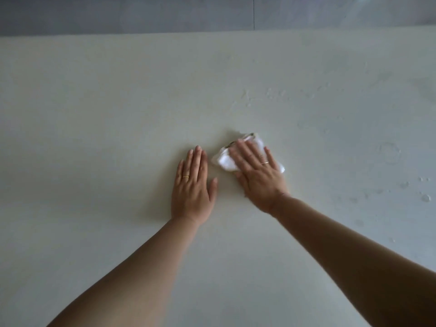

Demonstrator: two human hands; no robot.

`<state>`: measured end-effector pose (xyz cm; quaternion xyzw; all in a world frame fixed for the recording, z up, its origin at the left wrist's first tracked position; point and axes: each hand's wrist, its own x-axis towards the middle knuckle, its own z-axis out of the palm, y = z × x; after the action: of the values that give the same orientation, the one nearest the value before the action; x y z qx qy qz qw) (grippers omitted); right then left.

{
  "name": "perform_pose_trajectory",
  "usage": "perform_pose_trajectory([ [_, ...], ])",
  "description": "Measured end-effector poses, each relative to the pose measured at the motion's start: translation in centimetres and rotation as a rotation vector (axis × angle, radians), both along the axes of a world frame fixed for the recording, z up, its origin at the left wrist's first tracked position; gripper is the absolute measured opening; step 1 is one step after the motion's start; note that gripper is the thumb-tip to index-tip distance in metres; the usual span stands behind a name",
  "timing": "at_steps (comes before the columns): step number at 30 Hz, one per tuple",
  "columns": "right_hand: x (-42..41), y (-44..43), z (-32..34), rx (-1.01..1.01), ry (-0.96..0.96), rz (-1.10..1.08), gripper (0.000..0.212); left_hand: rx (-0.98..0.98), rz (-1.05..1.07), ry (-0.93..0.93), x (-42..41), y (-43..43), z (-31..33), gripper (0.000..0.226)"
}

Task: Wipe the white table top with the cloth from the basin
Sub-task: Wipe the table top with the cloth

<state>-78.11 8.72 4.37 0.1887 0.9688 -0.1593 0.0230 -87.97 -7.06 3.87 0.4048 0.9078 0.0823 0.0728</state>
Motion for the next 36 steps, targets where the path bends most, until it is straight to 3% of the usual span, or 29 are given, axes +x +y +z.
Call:
perform_pose_trajectory([
  [4,-0.5,5.3,-0.1,-0.053,-0.064,-0.535,0.053,-0.025,0.01,0.001,0.0,0.0,0.0,0.063],
  [6,-2.8,3.6,0.0,-0.06,-0.089,-0.648,0.057,-0.023,0.015,0.002,0.0,0.1,0.0,0.063],
  [8,-4.8,0.4,0.1,-0.055,-0.086,-0.472,0.06,-0.027,0.012,-0.002,0.0,0.2,0.0,0.063],
  [10,-5.7,-2.3,0.2,-0.05,-0.087,-0.129,0.059,-0.034,0.008,-0.002,0.0,0.2,0.1,0.062],
  [13,-5.2,0.0,0.3,-0.006,-0.076,0.159,0.054,-0.036,-0.001,0.0,-0.1,0.2,0.0,0.062],
  [15,-4.5,3.3,0.1,0.018,-0.057,0.095,0.053,-0.029,0.002,0.001,-0.1,0.1,0.0,0.063],
  [19,-3.9,8.0,-0.1,-0.034,-0.088,-0.498,0.052,-0.015,0.007,0.007,-0.1,0.1,0.0,0.064],
  [21,-5.6,6.5,0.0,-0.03,-0.115,-0.667,0.057,0.009,0.01,0.021,0.0,0.2,-0.1,0.064],
  [23,-8.2,2.7,0.1,-0.041,-0.093,-0.608,0.06,0.016,0.018,0.041,0.1,0.2,-0.3,0.065],
  [27,-11.9,-5.0,0.2,-0.159,-0.074,-0.18,0.059,-0.003,0.131,0.065,0.3,-0.2,-0.5,0.071],
  [31,-10.4,-0.7,0.1,-0.075,-0.048,0.026,0.054,0.056,0.09,0.053,0.2,-0.2,-0.5,0.068],
  [33,-9.1,3.7,0.0,-0.049,-0.049,-0.129,0.053,0.073,0.066,0.029,-0.1,-0.2,-0.4,0.068],
  [36,-8.0,8.6,0.1,-0.067,-0.093,-0.532,0.052,0.098,0.046,0.001,-1.1,0.5,0.2,0.067],
])
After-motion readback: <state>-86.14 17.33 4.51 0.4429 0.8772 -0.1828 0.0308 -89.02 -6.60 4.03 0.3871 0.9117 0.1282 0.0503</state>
